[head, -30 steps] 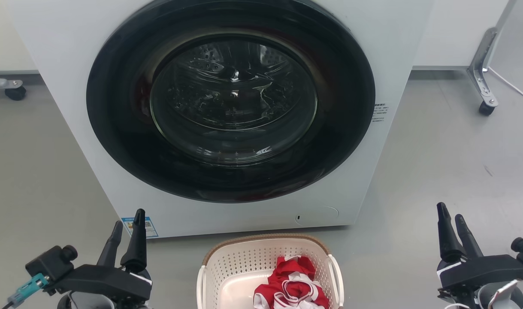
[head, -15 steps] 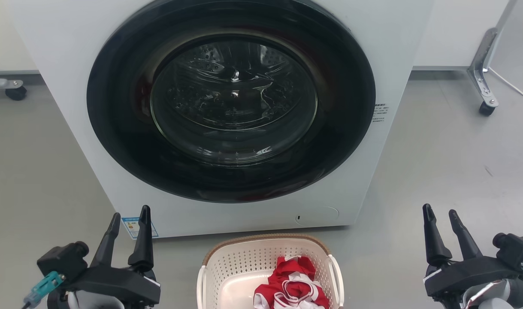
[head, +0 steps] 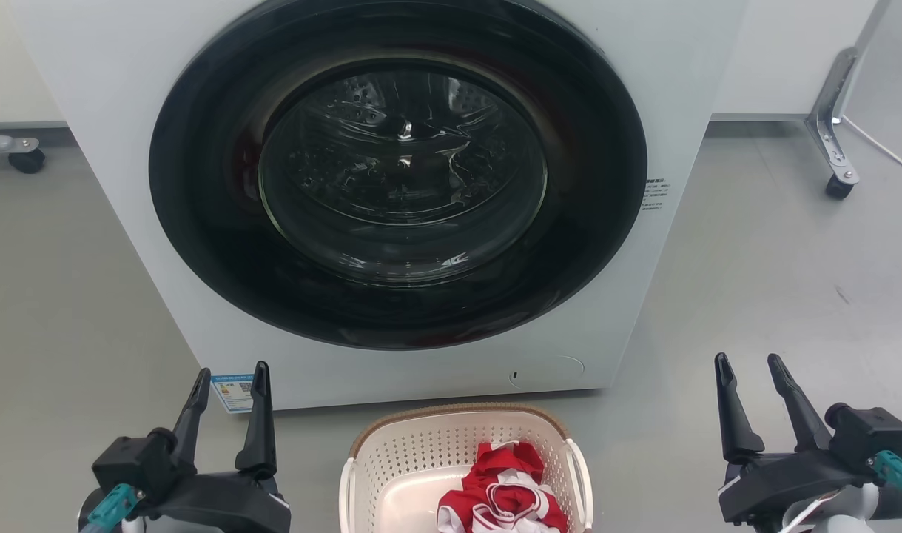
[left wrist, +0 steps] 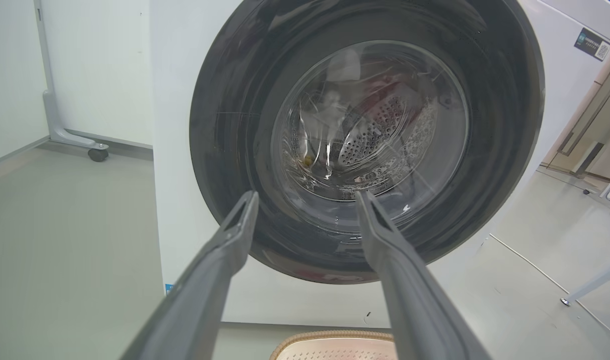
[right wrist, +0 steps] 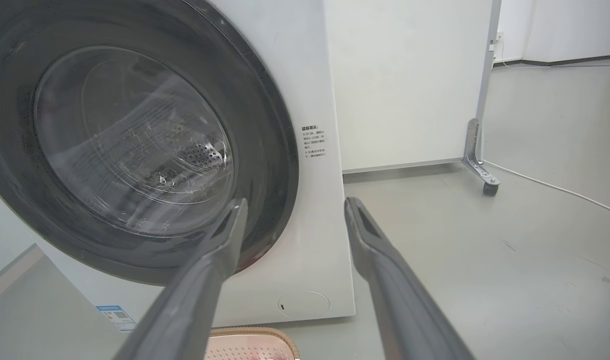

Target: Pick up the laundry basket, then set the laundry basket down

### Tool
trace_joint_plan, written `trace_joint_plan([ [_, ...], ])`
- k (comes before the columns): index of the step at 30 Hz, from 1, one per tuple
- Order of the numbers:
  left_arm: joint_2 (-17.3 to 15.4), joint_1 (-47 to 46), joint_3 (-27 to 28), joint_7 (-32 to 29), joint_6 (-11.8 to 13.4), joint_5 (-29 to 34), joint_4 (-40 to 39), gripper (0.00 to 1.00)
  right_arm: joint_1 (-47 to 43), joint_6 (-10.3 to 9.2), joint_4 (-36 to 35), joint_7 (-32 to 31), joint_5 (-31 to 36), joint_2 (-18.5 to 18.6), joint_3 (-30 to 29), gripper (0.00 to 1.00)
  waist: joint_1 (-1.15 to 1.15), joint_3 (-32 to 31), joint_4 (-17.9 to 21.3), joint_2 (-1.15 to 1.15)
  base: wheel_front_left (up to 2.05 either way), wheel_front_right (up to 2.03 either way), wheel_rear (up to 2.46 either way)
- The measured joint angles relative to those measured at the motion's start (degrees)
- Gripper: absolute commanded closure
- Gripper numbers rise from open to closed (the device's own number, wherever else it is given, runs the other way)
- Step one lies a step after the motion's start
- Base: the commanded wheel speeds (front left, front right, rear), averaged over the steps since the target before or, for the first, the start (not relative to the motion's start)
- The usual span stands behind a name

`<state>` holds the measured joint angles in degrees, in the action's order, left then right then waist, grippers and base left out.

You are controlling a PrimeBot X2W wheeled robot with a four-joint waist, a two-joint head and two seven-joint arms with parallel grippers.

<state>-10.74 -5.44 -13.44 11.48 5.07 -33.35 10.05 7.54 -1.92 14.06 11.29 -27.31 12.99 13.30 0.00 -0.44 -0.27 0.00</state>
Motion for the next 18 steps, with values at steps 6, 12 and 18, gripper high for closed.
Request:
trace_joint_plan([
  [6,0.05,0.09,-0.27,1.29,0.73,4.68,-0.69,0.0,-0.05,-0.65,-0.75,1.41,4.55,0.3,0.68,0.0,0.0,-0.02,0.0,0.0,0.0,0.0,0.0],
  [12,0.2,0.38,-0.6,2.53,1.6,9.11,-1.42,0.0,-0.15,-1.2,-1.25,2.53,8.91,0.55,1.11,0.0,0.0,-0.04,0.0,0.0,0.0,0.0,0.0],
  [18,0.57,1.05,-0.53,2.85,2.04,10.25,-1.58,0.0,-0.2,-1.6,-1.52,3.01,10.21,0.56,1.1,0.0,0.0,0.08,0.06,0.0,0.0,0.0,0.0],
])
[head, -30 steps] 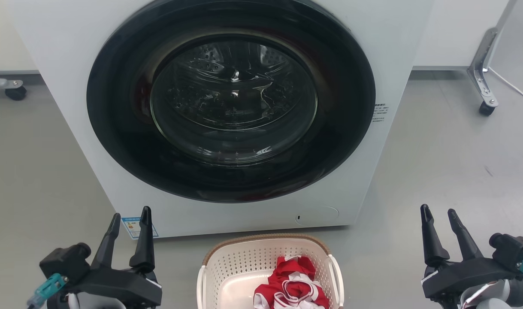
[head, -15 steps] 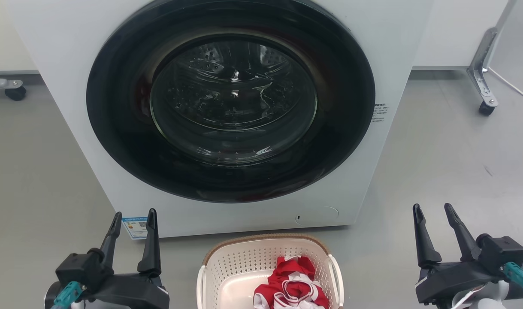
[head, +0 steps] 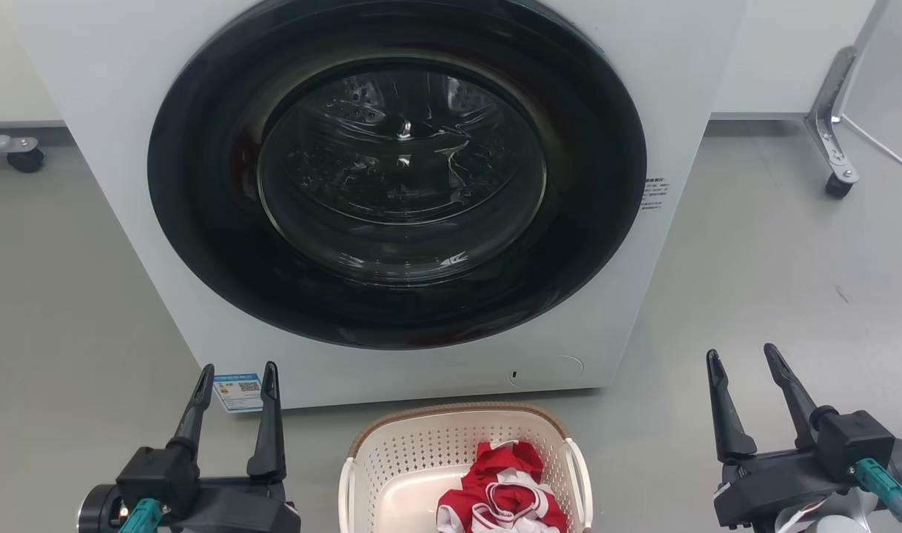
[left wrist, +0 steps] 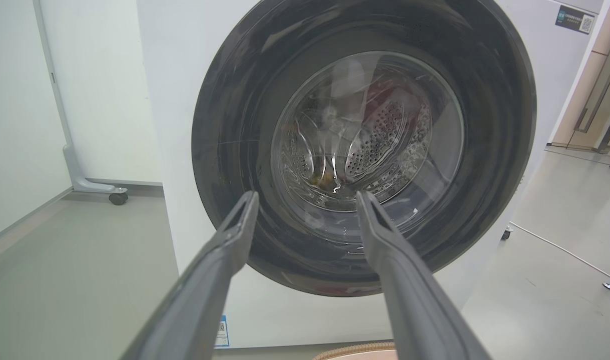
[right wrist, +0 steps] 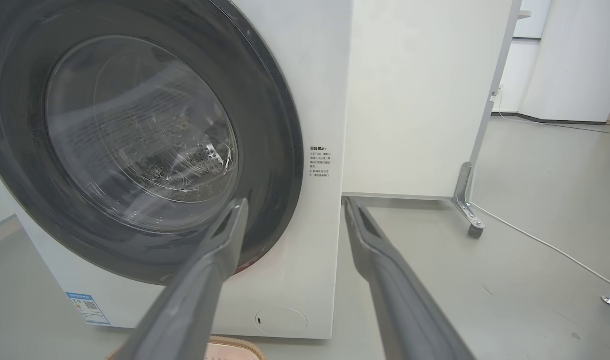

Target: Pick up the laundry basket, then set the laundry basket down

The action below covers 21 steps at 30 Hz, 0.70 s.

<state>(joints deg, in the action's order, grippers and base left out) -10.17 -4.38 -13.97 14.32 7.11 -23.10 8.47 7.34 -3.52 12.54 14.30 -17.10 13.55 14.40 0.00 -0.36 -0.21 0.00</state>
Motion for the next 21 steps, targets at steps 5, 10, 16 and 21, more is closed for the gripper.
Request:
trace_joint_plan([
  [5,0.62,0.12,0.31,0.0,0.0,-0.01,0.18,0.0,-0.35,0.02,0.16,0.0,-0.01,-0.25,-0.67,0.0,0.0,0.1,0.06,0.0,0.0,0.0,0.0],
  [10,0.91,0.16,0.54,0.0,0.01,-0.01,0.45,0.0,-0.7,0.36,0.43,0.0,-0.02,-0.71,-1.14,0.0,0.0,0.13,0.12,0.0,0.0,0.0,0.0],
  [16,1.16,0.16,0.7,0.0,0.01,-0.01,0.67,0.0,-0.78,0.74,0.64,0.0,-0.02,-1.08,-1.49,0.0,0.0,0.19,0.21,0.0,0.0,0.0,0.0],
  [21,1.27,0.19,0.69,0.0,0.01,-0.01,0.98,0.0,-0.79,1.12,0.81,0.0,-0.02,-1.49,-1.64,0.0,0.0,0.29,0.24,0.0,0.0,0.0,0.0],
])
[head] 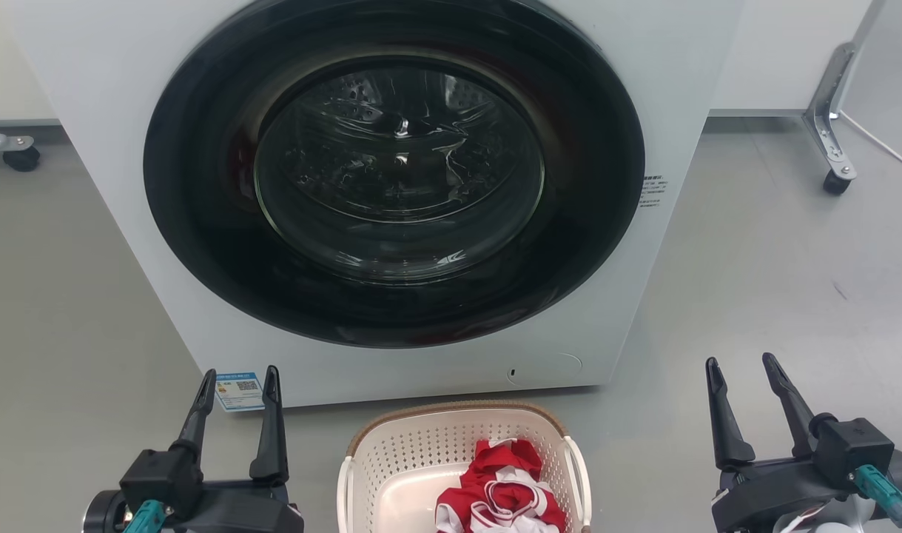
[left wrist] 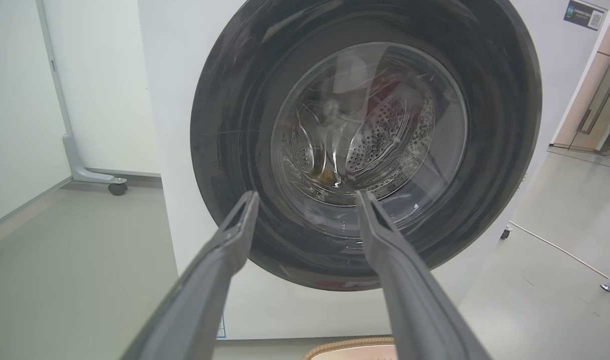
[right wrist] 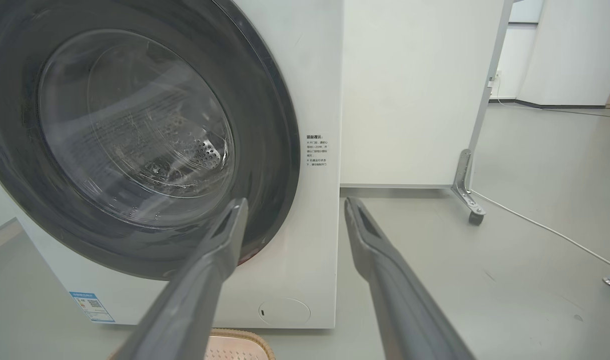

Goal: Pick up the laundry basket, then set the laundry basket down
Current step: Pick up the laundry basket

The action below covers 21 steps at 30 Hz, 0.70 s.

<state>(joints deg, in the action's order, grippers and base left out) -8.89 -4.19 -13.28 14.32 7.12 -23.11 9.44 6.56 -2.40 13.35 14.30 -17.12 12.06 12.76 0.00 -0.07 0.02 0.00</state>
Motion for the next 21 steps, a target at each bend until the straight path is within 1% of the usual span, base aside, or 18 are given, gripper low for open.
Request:
trace_joint_plan([
  [7,0.0,0.11,-0.24,0.0,0.0,0.01,0.22,0.0,-0.15,0.89,-0.01,0.0,0.0,-0.38,-0.26,0.0,0.0,0.78,-0.05,0.0,0.0,0.0,0.0],
  [10,0.0,0.11,-0.25,0.0,0.0,0.01,0.13,0.0,-0.14,0.92,-0.03,0.0,0.0,-0.43,-0.31,0.0,0.0,1.35,-0.06,0.0,0.0,0.0,0.0],
  [13,-0.01,0.08,-0.3,-0.01,0.0,0.03,-0.05,0.0,-0.08,1.4,-0.18,0.0,0.01,-0.54,-0.38,0.0,0.0,2.36,-0.07,0.0,0.0,0.0,0.0],
  [17,0.02,-0.16,-0.41,-0.03,-0.01,0.03,-0.48,0.0,0.13,1.42,-0.59,0.0,0.01,-0.65,-0.63,0.0,0.0,4.2,-0.07,0.0,0.0,0.0,0.0],
  [19,0.04,-0.59,-0.53,-0.08,-0.05,0.03,-0.52,0.0,0.82,1.92,-0.86,0.0,0.01,-0.76,-0.77,0.0,0.0,5.31,-0.07,0.0,0.0,0.0,0.0],
  [21,0.1,-1.6,-0.63,-0.1,-0.08,0.03,-0.52,0.0,1.97,1.99,-1.01,0.0,0.01,-0.8,-0.85,0.0,0.0,6.53,-0.06,0.0,0.0,0.0,0.0],
])
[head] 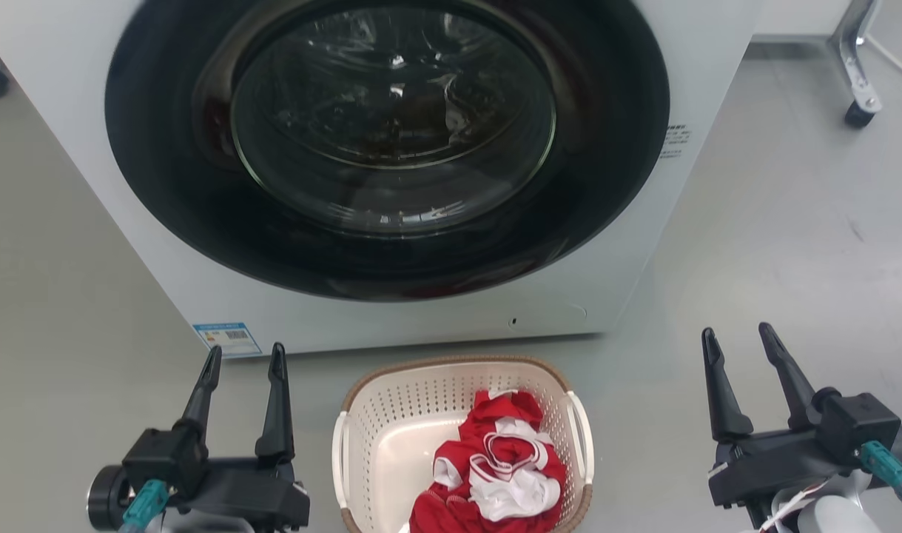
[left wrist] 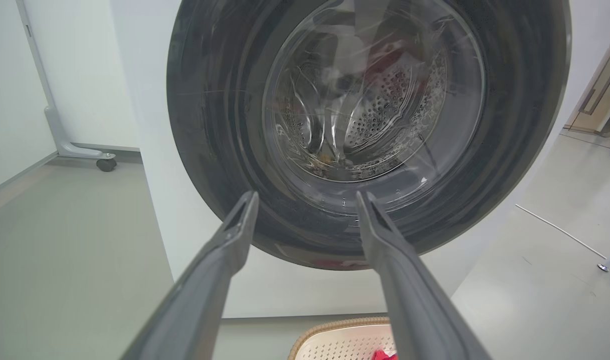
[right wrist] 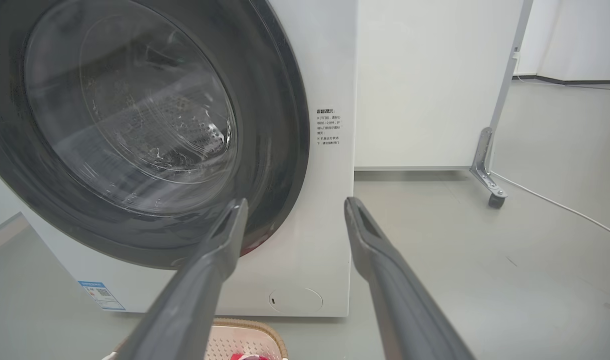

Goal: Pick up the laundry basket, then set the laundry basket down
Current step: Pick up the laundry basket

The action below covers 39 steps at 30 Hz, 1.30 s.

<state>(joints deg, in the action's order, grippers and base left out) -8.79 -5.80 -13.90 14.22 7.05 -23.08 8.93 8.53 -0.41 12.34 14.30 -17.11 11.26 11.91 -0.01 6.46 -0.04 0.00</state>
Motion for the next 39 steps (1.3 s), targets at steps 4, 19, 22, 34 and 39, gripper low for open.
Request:
trace_joint_plan([
  [4,0.55,-2.5,-0.18,-0.53,-0.08,-0.01,0.16,0.0,2.03,0.43,0.08,0.0,0.0,-0.03,-0.31,0.0,0.0,2.79,-0.01,0.0,0.0,0.0,0.0],
  [19,0.96,-14.82,-0.64,-3.04,-1.6,-0.01,5.84,0.0,13.21,1.94,5.2,0.19,0.09,-0.45,-0.69,0.0,-0.01,14.9,-0.03,0.01,0.0,0.0,0.0],
  [22,0.93,-17.3,-0.82,-4.04,-2.1,-0.01,8.28,0.0,15.89,2.02,6.73,0.24,0.13,-0.83,-0.41,0.0,-0.01,17.39,0.03,0.01,0.0,0.0,0.0],
  [34,1.23,-26.11,-3.12,-7.65,-4.09,1.81,19.86,0.0,24.4,3.81,14.56,0.4,1.49,-1.14,0.88,0.0,-0.01,26.42,0.28,0.01,0.0,0.0,0.0],
  [39,2.21,-28.33,-3.11,-9.05,-5.02,1.15,24.86,0.0,26.55,4.07,17.91,0.4,1.63,-1.35,1.63,0.0,0.0,29.47,0.18,0.01,0.0,0.0,0.0],
])
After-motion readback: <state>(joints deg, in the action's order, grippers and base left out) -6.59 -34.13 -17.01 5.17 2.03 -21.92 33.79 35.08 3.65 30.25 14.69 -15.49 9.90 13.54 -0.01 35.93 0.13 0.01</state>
